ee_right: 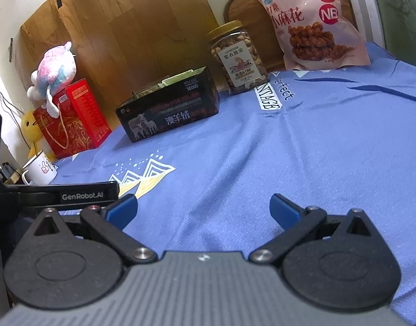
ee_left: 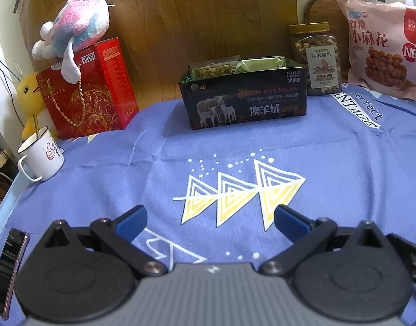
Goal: Organize snacks
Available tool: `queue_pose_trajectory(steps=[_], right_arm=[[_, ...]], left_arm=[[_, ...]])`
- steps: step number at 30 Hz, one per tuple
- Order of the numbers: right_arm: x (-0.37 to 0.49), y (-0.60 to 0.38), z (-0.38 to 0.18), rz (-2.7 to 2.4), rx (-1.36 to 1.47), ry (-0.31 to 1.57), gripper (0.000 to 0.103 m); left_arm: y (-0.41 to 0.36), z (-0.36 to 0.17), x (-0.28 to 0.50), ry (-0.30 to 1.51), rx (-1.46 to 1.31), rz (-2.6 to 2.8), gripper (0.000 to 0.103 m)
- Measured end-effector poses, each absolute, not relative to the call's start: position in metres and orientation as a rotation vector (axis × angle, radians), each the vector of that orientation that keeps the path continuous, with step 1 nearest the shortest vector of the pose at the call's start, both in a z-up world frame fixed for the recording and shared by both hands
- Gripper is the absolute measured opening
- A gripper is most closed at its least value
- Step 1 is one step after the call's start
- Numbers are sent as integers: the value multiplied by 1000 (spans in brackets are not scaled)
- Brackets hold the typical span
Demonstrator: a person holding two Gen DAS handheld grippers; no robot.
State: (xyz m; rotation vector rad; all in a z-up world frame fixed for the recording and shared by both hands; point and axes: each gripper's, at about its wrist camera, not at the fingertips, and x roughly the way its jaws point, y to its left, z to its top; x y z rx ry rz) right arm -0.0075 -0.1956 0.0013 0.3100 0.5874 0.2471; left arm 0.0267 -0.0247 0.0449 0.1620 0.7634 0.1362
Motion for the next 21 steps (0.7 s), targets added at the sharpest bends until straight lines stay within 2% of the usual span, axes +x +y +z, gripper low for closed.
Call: queue_pose_trajectory(steps=[21], right_arm=[[-21,-198,4,248,312,562,103]], left_arm=[[-29,48,17,755,177,138,103]])
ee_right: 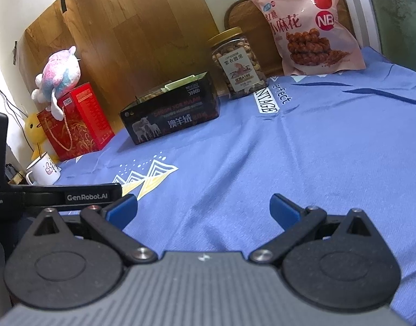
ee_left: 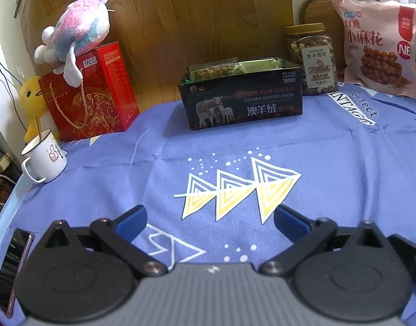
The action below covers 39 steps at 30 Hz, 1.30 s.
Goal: Organize snacks
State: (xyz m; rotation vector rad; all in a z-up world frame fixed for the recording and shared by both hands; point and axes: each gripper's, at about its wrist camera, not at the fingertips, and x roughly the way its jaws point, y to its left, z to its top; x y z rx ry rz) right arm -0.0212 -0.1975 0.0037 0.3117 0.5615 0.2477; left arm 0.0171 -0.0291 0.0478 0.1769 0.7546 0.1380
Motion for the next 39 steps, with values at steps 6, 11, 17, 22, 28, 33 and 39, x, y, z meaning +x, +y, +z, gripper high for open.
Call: queue_pose_trajectory(steps=[6,11,17,22,28,33,39], right_arm=[[-21,-194,4,255,291,568,103],[-20,-194,4,252,293,569,103],[-21,-197,0,246,308,576,103],[-22,-205,0,232,331,570,103],[-24,-207,1,234,326,564,103],[-23,-204,-2,237,327,575,103],[-23,-198,0,240,308,573,103]], left_arm=[[-29,50,18,754,176,133,103],[-31,51,21,753,177,128,103],[-38,47,25,765,193,124,103],[-44,51,26,756,193,114,103],[-45,52,23,752,192,111,103],[-40,50,22,756,186,117,103],[-36,46,25,763,180,120,103]])
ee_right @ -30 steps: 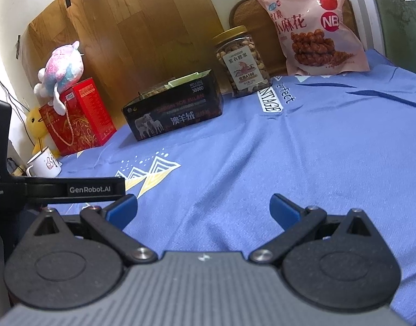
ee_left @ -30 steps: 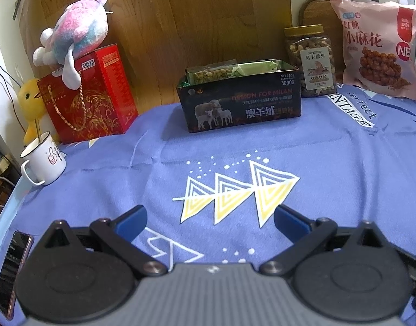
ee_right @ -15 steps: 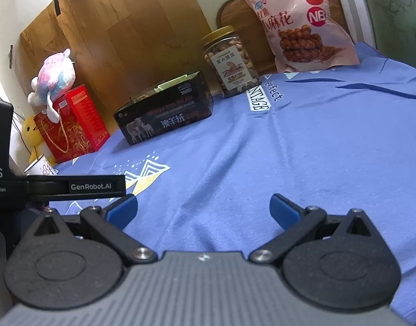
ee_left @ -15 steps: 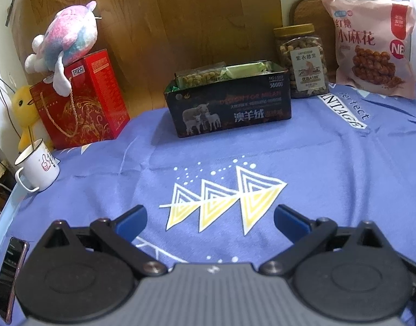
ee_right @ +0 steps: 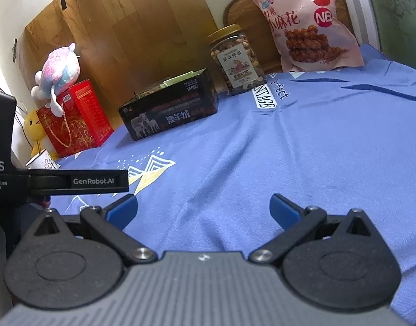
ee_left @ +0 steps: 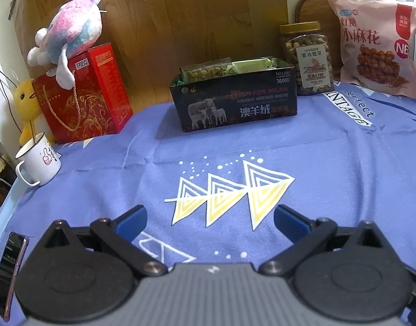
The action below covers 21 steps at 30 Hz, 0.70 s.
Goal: Organize snacks
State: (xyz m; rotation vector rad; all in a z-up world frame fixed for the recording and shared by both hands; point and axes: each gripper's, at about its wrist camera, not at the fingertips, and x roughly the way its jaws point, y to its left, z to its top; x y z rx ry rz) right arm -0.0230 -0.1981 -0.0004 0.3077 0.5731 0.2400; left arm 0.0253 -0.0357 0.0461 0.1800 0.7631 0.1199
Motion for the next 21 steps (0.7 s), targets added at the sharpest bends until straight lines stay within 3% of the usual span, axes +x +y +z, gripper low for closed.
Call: queue_pose_trajectory(steps=[21], right_arm=[[-18,-191,-5,231,291,593,103]], left_arm=[[-24,41,30,741,169,155,103]])
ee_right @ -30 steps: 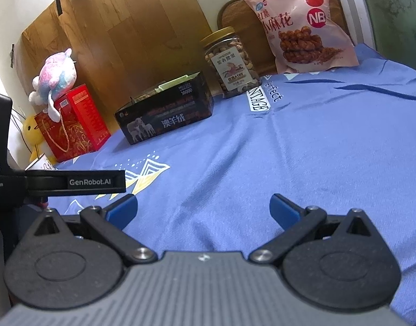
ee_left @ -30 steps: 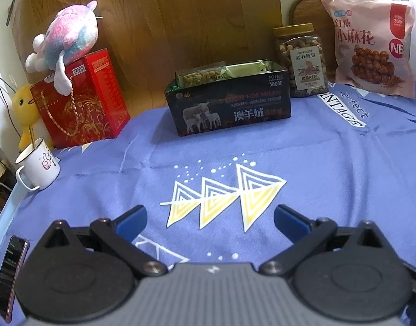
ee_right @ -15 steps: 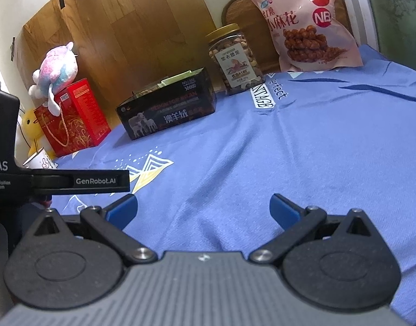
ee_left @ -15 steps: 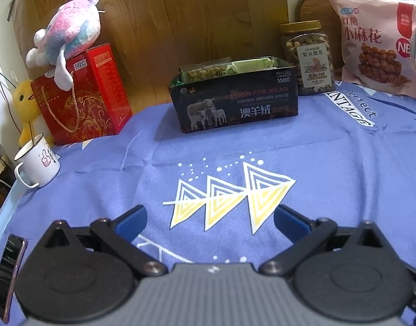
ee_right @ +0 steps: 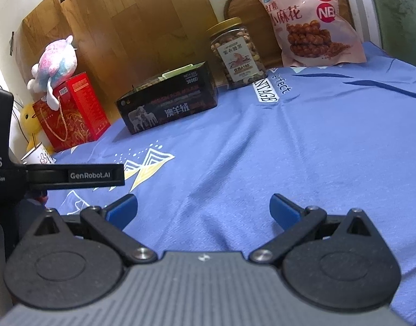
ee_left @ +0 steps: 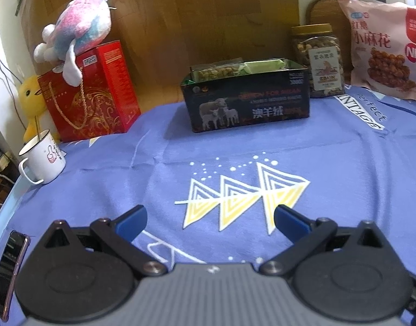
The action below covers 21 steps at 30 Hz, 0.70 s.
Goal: Organize snacks
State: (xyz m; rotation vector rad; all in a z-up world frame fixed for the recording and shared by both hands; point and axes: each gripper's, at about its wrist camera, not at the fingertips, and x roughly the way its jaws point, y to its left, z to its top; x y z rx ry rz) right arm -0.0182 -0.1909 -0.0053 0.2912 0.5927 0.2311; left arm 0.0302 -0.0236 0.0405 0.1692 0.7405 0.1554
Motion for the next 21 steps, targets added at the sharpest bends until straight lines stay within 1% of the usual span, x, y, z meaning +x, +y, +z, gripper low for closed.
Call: queue_pose_trajectory(steps=[10,21], right_arm=[[-14,-187,-6,228,282,605,103],[-12,-180,-7,244,268,608,103]], left_arm=[[-18,40,28,700,190,199,103],[-2,44,30,708,139,217,103]])
